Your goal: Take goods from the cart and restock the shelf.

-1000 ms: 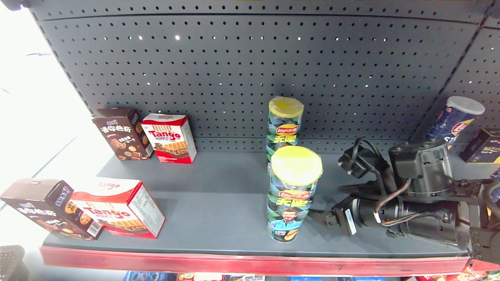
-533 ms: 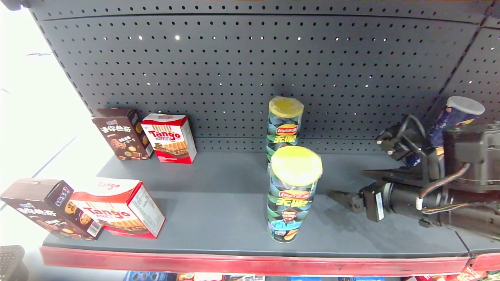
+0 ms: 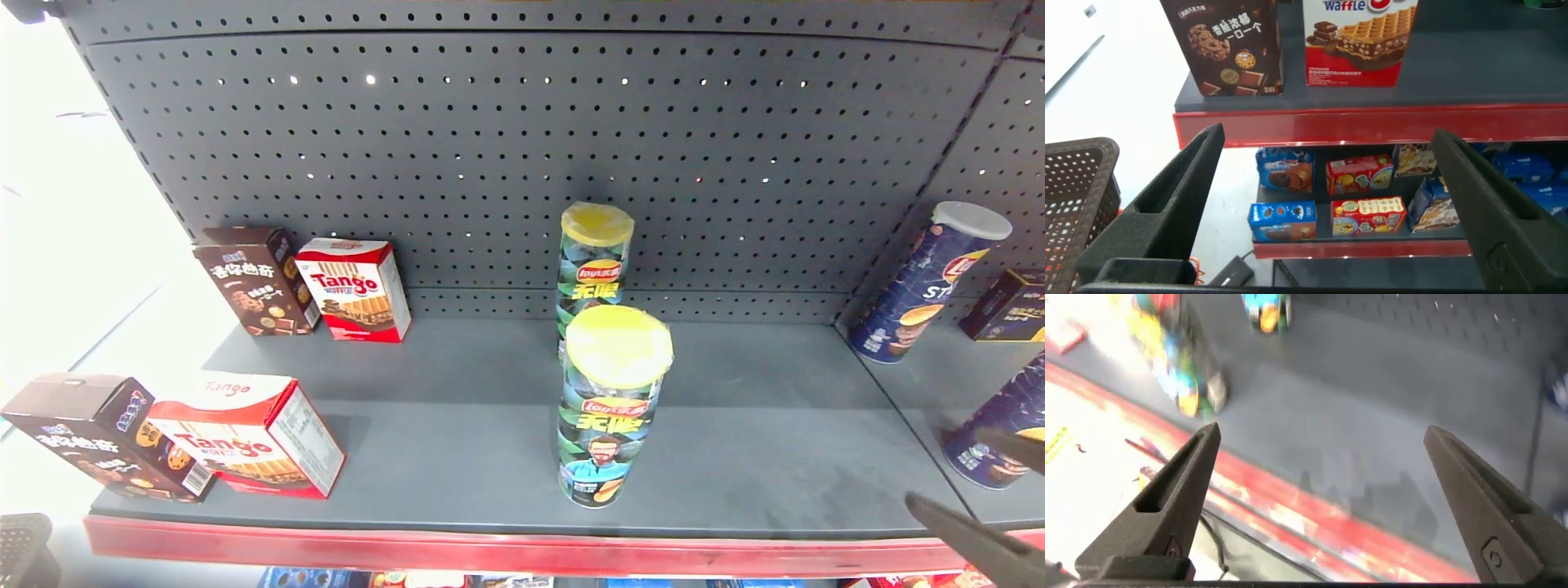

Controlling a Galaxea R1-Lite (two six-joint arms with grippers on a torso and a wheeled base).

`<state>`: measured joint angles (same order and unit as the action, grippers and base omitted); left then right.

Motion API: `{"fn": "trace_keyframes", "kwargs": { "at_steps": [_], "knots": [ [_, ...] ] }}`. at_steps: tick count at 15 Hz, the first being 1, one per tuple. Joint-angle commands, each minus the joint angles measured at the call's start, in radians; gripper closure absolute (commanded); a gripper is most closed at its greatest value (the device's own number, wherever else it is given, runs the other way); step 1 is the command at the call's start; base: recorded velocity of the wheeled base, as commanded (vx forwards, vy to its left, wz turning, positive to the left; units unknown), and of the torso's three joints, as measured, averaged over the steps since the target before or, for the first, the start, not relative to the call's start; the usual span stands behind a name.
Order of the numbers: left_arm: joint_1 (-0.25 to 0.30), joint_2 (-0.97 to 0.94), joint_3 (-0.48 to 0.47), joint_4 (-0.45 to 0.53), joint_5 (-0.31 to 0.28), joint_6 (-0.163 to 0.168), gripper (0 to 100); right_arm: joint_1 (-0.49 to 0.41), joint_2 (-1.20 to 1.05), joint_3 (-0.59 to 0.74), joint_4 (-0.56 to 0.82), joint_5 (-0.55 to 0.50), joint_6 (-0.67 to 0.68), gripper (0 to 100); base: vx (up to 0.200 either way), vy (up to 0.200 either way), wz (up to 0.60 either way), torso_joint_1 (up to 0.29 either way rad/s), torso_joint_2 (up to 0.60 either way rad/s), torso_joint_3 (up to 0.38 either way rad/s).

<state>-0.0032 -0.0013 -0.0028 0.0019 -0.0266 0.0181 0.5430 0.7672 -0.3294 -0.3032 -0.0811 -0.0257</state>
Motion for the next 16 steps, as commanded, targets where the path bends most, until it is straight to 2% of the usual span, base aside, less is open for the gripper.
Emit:
{"fn": "trace_keyframes", "kwargs": {
  "at_steps": [1,2,3,4,5,7,10,11,12,13,16],
  "knots": [
    [0.0,0.001,0.0,0.0,0.001,0.0,0,-0.018,-0.376,0.251,0.021,-0.009,0.01,0,0.0,0.0,0.0,0.0,0.0,0.0],
    [0.0,0.001,0.0,0.001,0.001,0.0,0,-0.024,-0.416,0.294,0.019,-0.011,0.017,0,0.0,0.0,0.0,0.0,0.0,0.0],
    [0.0,0.001,0.0,0.001,0.001,0.0,0,-0.028,-0.52,0.329,0.084,-0.011,0.018,0,0.0,0.0,0.0,0.0,0.0,0.0],
    [0.0,0.001,0.0,0.001,0.001,0.0,0,-0.028,-0.533,0.329,0.105,-0.011,0.018,0,0.0,0.0,0.0,0.0,0.0,0.0],
    [0.0,0.001,0.0,0.001,0.001,0.0,0,-0.024,-0.658,0.325,0.277,-0.005,0.02,0,0.0,0.0,0.0,0.0,0.0,0.0],
    [0.0,0.001,0.0,0.001,0.001,0.0,0,-0.103,-0.683,0.326,0.303,-0.013,0.058,0,0.0,0.0,0.0,0.0,0.0,0.0],
    [0.0,0.001,0.0,0.001,0.001,0.0,0,-0.529,-0.529,0.328,0.302,0.007,0.043,0,0.0,0.0,0.0,0.0,0.0,0.0],
    [0.0,0.001,0.0,0.0,0.001,0.0,0,-0.574,-0.554,0.328,0.3,0.027,0.035,0,0.0,0.0,0.0,0.0,0.0,0.0],
    [0.0,0.001,0.0,0.0,0.002,-0.001,0,-0.581,-0.681,0.329,0.299,0.037,0.033,0,0.0,0.0,0.0,0.0,0.0,0.0],
    [0.0,0.001,0.0,0.001,0.002,-0.003,0,-0.549,-0.743,0.328,0.302,0.037,0.033,0,0.0,0.0,0.0,0.0,0.0,0.0],
    [0.0,0.001,0.0,0.001,0.001,-0.001,0,-0.541,-0.753,0.329,0.299,0.086,0.04,0,0.0,0.0,0.0,0.0,0.0,0.0]
  ]
}}
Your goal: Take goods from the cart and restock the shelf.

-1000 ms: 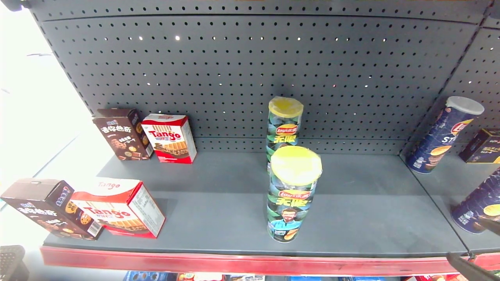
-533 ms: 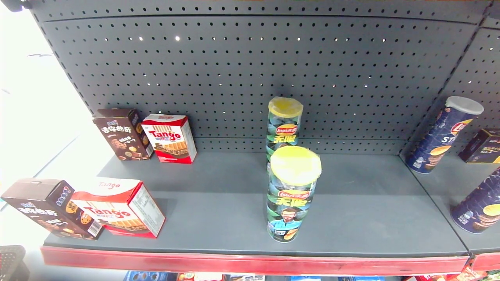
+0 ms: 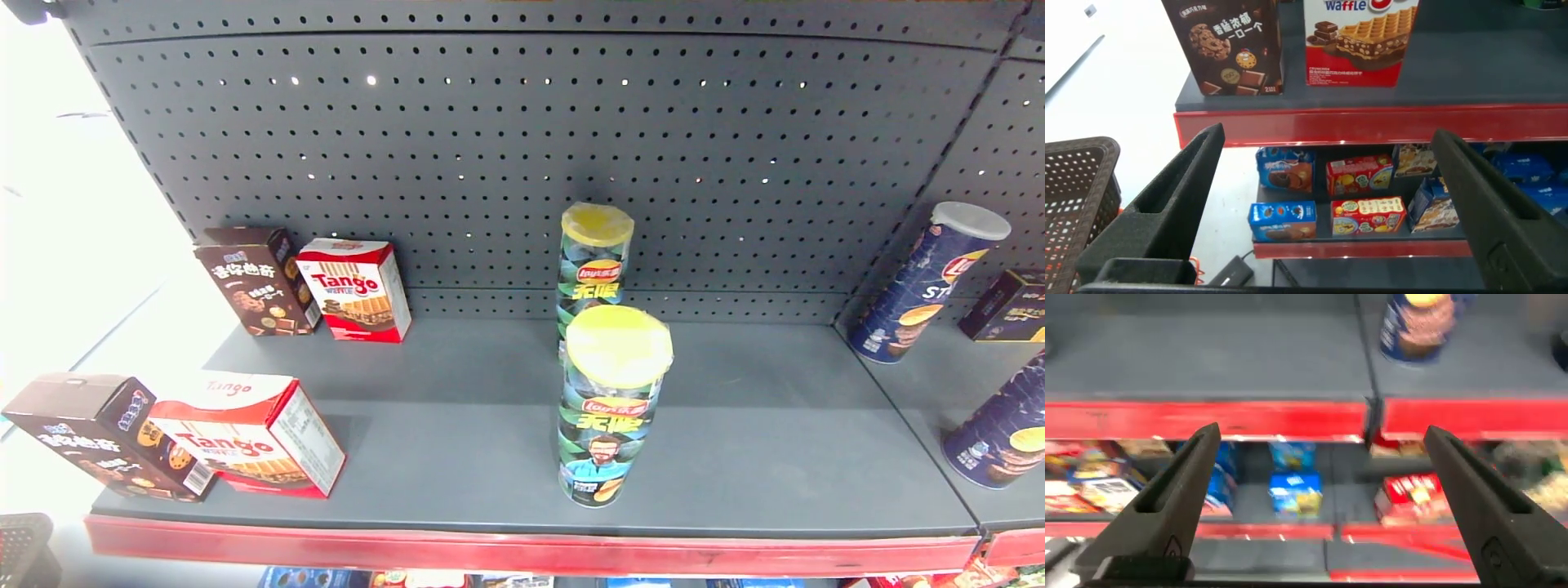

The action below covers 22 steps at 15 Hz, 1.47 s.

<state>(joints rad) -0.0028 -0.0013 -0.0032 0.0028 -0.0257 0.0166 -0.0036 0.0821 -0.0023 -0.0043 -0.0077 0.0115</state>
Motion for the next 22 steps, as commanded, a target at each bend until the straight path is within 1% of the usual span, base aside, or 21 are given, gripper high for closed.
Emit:
{"fn": "trace_keyframes", "kwargs": {
  "at_steps": [1,6,12,15,16,17,20,21,22],
  "knots": [
    [0.0,0.001,0.0,0.0,0.0,0.0,0,0.005,-0.068,0.002,0.0,0.011,0.004,0,0.0,0.0,0.0,0.0,0.0,0.0],
    [0.0,0.001,0.002,-0.003,0.007,-0.001,0,0.004,-0.068,0.001,0.001,-0.009,0.002,0,0.0,0.0,0.0,0.0,0.0,0.0],
    [0.0,0.001,0.002,-0.003,0.015,-0.003,0,0.004,-0.068,0.001,0.001,-0.008,-0.004,0,0.0,0.0,0.0,0.0,0.0,0.0],
    [0.0,0.001,0.002,-0.003,0.006,0.002,0,0.004,-0.068,0.001,0.001,-0.006,-0.002,0,0.0,0.0,0.0,0.0,0.0,0.0],
    [0.001,0.001,0.002,-0.003,0.004,0.003,0,0.004,-0.068,0.001,0.001,-0.006,-0.002,0,-0.2,0.0,0.0,0.007,0.0,0.002],
    [0.001,0.001,0.002,-0.003,0.01,-0.003,0,0.004,-0.068,0.002,0.001,-0.006,-0.004,0,-0.2,0.0,0.0,0.002,0.01,0.002],
    [0.001,0.001,0.002,-0.003,0.012,-0.004,0,0.004,-0.068,0.002,0.001,-0.006,-0.004,0,0.0,0.0,0.0,0.0,0.0,0.0],
    [0.001,0.001,0.002,-0.003,0.009,0.006,0,0.004,-0.068,0.001,0.001,-0.006,-0.004,0,0.0,0.0,0.0,0.0,0.0,0.0],
    [0.001,0.001,0.002,-0.003,0.006,0.009,0,0.004,-0.068,0.001,0.001,-0.006,-0.004,0,0.0,-0.2,0.0,0.017,0.01,0.002]
  ]
}}
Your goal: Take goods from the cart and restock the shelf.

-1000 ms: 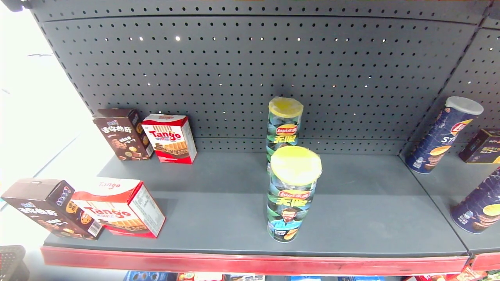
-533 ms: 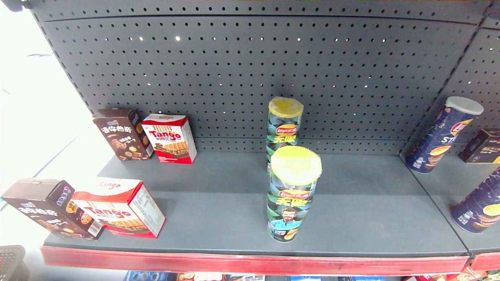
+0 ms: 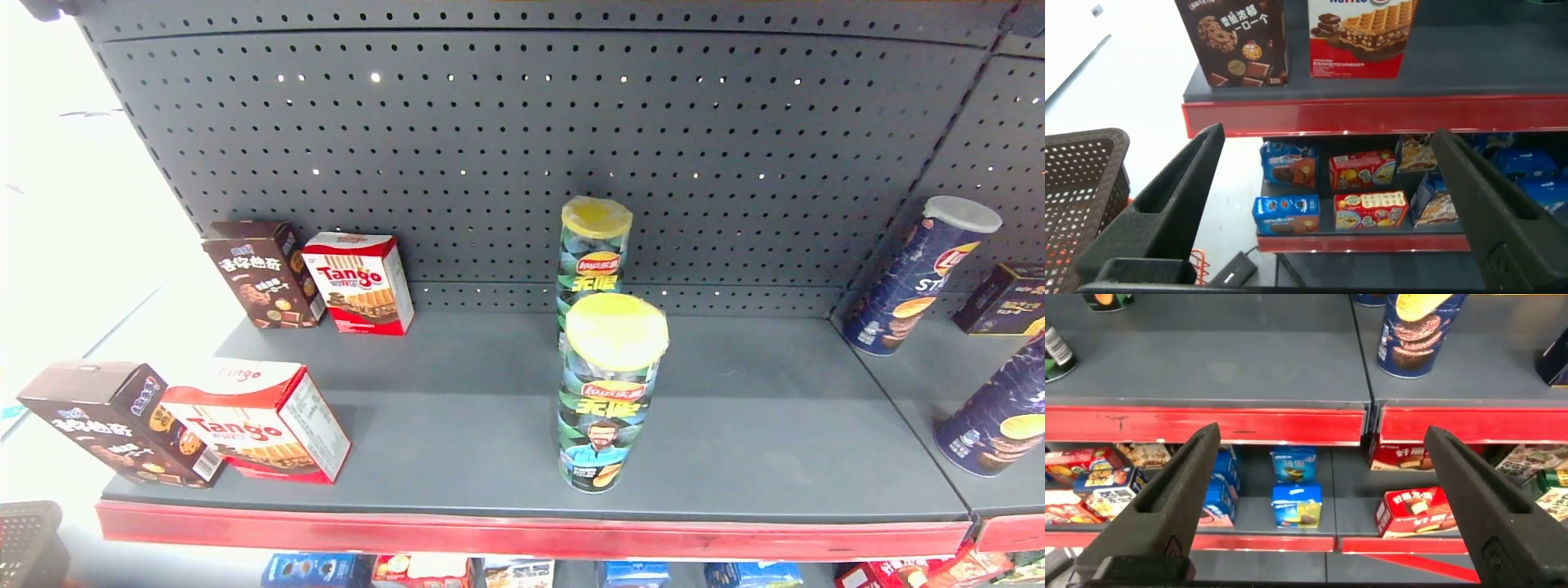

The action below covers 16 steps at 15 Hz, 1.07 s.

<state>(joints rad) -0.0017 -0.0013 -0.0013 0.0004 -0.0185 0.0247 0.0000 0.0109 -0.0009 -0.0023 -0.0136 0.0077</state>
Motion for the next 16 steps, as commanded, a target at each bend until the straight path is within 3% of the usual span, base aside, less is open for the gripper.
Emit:
{"fn": "trace_keyframes", "kwargs": {
  "at_steps": [1,2,14,16],
  "knots": [
    [0.0,0.001,0.0,0.0,-0.001,-0.003,0,0.0,0.003,0.001,-0.001,0.0,0.0,0,0.0,-0.2,0.0,0.017,0.0,-0.007],
    [0.0,0.001,0.0,0.0,0.006,-0.019,0,0.0,0.003,-0.001,-0.001,0.0,0.0,0,0.0,0.0,0.0,0.0,0.0,0.0],
    [0.0,0.001,0.0,0.0,0.006,-0.017,0,0.0,0.003,-0.001,-0.001,0.0,0.0,0,-0.017,0.0,0.0,0.0,0.0,0.0],
    [0.0,0.001,0.0,0.0,0.002,-0.009,0,0.0,0.003,-0.001,-0.001,0.0,0.0,0,0.0,-0.2,0.0,0.0,0.0,0.002]
  ]
}}
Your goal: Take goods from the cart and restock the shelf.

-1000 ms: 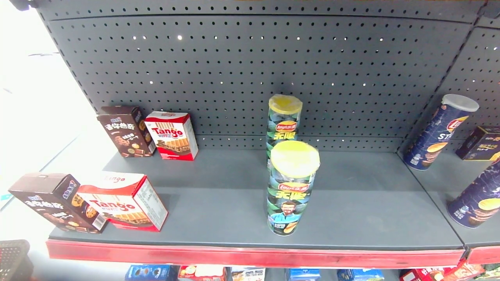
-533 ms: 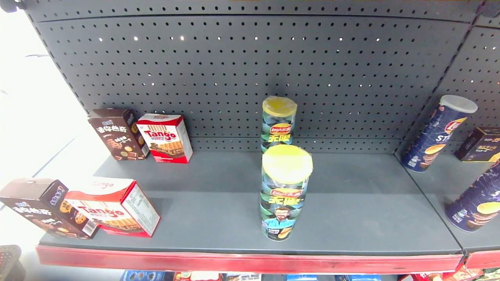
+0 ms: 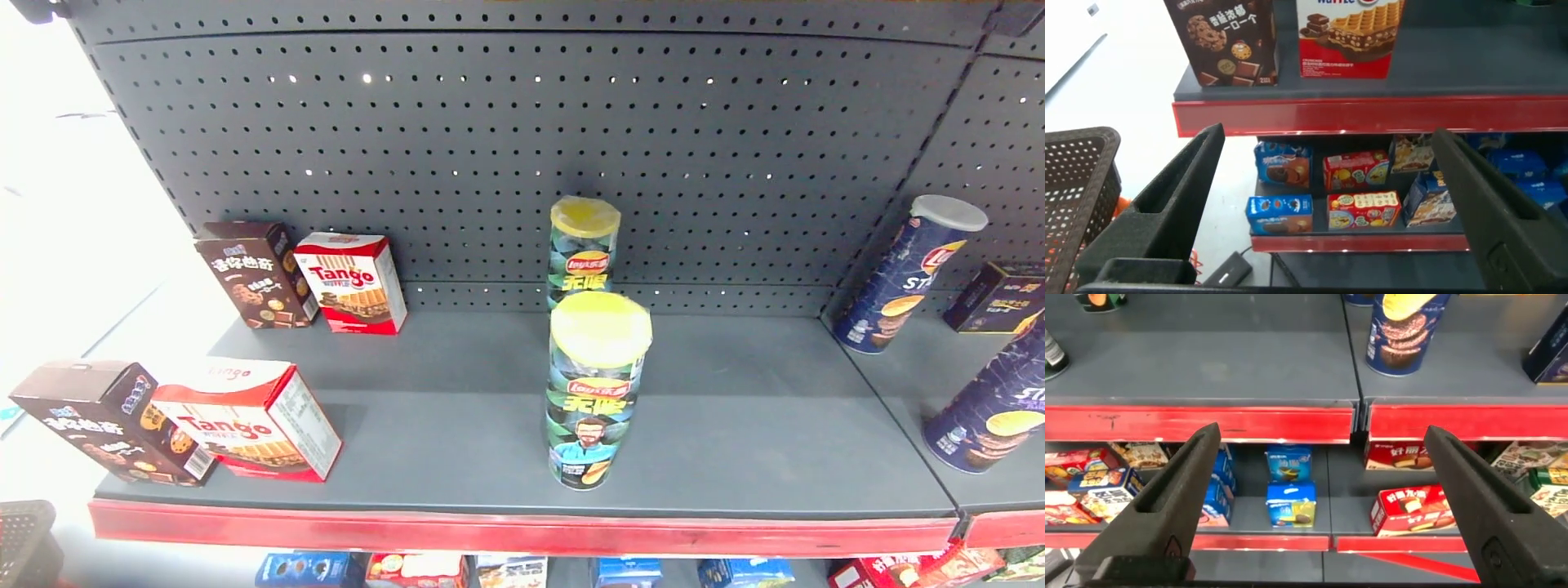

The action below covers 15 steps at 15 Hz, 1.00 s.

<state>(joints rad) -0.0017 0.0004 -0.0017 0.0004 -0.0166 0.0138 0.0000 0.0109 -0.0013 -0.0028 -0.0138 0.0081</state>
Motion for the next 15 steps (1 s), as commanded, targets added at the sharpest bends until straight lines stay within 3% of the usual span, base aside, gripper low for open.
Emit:
{"fn": "trace_keyframes", "kwargs": {
  "at_steps": [1,15],
  "knots": [
    [0.0,0.0,0.0,0.0,0.004,-0.006,0,0.0,0.003,0.0,0.0,0.0,0.0,0,0.0,0.0,0.0,0.0,0.0,0.0],
    [0.0,0.0,0.0,0.0,0.001,-0.006,0,0.0,0.003,0.0,0.0,0.0,0.001,0,-0.029,0.0,0.0,0.0,0.0,0.0]
  ]
}}
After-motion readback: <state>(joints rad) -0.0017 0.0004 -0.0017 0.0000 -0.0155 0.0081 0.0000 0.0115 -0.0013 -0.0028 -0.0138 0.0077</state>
